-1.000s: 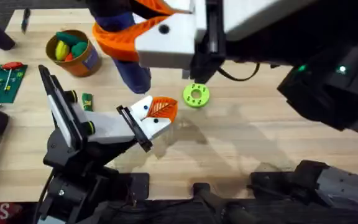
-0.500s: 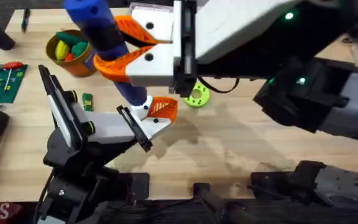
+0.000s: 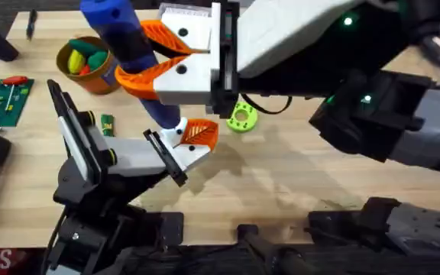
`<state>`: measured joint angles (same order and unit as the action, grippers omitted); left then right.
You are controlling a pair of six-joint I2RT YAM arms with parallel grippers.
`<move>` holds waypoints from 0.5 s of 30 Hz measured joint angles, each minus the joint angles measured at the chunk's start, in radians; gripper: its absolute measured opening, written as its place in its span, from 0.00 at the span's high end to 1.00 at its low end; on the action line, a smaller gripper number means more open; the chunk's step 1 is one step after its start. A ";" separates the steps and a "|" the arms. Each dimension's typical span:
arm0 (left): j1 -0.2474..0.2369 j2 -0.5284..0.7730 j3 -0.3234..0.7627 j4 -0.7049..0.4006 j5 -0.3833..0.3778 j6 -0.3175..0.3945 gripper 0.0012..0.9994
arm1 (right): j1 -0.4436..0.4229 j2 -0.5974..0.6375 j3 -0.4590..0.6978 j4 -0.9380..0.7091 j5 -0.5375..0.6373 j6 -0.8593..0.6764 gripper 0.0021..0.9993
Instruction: Pick up the gripper from the table and insert it into the empty holder that is missing its gripper. Then pick up a screw, insert it into the mounting hole, and use the screwdriver to tighten it. Finally, clean up the table by picking up the vegetable and placing it into the bucket.
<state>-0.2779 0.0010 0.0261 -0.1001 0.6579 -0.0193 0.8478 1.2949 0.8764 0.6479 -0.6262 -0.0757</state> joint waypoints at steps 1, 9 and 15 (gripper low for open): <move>0.000 0.000 0.000 0.000 0.000 0.000 0.99 | 0.000 -0.001 0.000 0.000 0.001 0.000 0.95; 0.000 0.000 0.000 0.000 0.000 0.000 0.99 | -0.001 -0.030 0.000 -0.004 0.001 0.000 0.95; 0.000 0.000 0.000 0.000 0.000 0.000 0.99 | -0.007 -0.030 0.000 -0.005 0.001 0.017 0.95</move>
<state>-0.2779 0.0010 0.0261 -0.1005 0.6579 -0.0193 0.8409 1.2652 0.8761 0.6426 -0.6250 -0.0590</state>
